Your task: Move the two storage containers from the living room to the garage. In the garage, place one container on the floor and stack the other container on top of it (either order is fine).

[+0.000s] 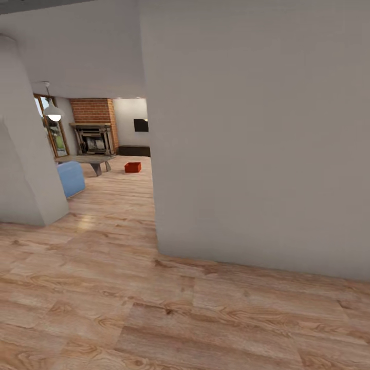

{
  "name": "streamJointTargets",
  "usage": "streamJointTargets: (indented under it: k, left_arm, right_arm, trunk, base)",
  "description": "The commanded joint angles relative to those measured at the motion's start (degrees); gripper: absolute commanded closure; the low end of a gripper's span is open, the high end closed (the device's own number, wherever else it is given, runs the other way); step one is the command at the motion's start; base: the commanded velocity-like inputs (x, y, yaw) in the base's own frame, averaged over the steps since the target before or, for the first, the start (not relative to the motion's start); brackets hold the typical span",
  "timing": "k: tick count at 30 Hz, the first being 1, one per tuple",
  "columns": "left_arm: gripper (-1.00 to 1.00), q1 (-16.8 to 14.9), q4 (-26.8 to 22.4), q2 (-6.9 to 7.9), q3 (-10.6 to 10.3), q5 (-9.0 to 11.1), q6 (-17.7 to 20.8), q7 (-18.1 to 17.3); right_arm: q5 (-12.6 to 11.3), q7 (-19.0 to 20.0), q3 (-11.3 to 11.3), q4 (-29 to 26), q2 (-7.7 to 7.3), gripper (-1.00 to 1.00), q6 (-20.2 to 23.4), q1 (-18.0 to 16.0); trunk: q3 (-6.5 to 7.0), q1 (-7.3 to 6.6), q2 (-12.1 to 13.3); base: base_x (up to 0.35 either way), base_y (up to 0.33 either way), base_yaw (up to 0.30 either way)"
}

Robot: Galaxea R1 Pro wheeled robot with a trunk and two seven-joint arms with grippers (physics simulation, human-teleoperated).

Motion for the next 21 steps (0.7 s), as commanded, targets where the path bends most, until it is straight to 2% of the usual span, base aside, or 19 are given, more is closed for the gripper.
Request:
streamJointTargets:
  k: [1, 21]
  left_arm:
    - [-1.0, 0.0, 0.0, -0.01, -0.1, 0.5, 0.1, 0.1]
    - [-1.0, 0.0, 0.0, -0.01, -0.1, 0.5, 0.1, 0.1]
  right_arm:
    - [-0.5, 0.0, 0.5, 0.2, 0.05, -1.0, -0.3, -0.1]
    - [-0.5, -0.1, 0.5, 0.2, 0.05, -1.0, -0.4, -0.1]
  trunk:
    - [-0.06, 0.03, 0.0]
    - [-0.06, 0.03, 0.0]
  base:
    - [0.322, 0.0, 0.258]
    - [0.322, 0.0, 0.269]
